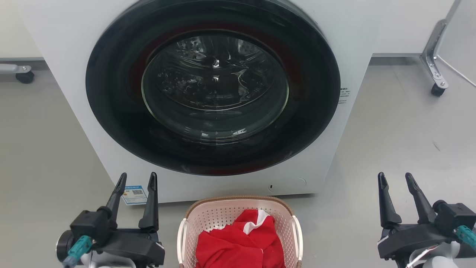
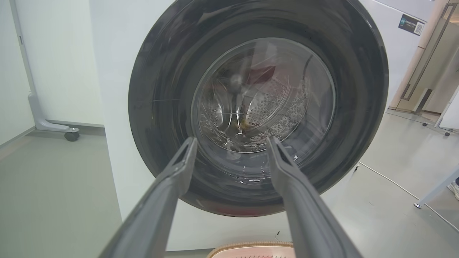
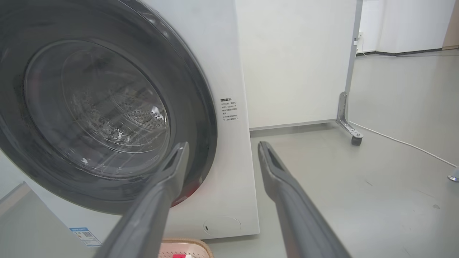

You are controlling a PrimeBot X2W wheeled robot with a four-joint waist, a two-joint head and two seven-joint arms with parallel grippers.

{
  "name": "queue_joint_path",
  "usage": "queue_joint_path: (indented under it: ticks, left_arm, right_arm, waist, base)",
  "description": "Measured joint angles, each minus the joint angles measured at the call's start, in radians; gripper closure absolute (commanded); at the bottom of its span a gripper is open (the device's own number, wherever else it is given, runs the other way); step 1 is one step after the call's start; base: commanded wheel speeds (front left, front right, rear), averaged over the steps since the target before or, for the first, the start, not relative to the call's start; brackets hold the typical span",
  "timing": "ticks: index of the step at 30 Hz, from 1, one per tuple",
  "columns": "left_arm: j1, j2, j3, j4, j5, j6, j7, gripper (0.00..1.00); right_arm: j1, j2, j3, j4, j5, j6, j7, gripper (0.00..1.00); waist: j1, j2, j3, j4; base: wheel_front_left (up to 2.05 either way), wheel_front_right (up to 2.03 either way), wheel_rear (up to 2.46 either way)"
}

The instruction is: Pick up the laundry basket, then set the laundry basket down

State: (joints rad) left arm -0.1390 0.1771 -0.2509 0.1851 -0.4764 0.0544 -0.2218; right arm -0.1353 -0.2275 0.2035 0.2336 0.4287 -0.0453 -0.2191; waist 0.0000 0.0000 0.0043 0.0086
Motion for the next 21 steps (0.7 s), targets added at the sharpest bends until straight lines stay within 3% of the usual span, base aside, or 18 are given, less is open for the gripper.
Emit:
queue_joint_path:
  ticks: [9,21]
  left_arm:
    - [0.0,0.003,-0.02,0.005,0.095,0.026,-0.031,0.0]
    - [0.0,0.001,-0.011,0.03,0.097,0.026,-0.031,0.0]
  right_arm:
    - [0.0,-0.01,0.019,-0.001,-0.108,-0.016,-0.03,0.0]
    - [0.0,-0.009,0.008,0.001,-0.113,-0.016,-0.03,0.0]
  waist:
    - [0.0,0.0,-0.001,0.003]
    - [0.0,0.0,-0.001,0.003]
  base:
    - [0.0,0.0,0.0]
    - [0.0,0.0,0.0]
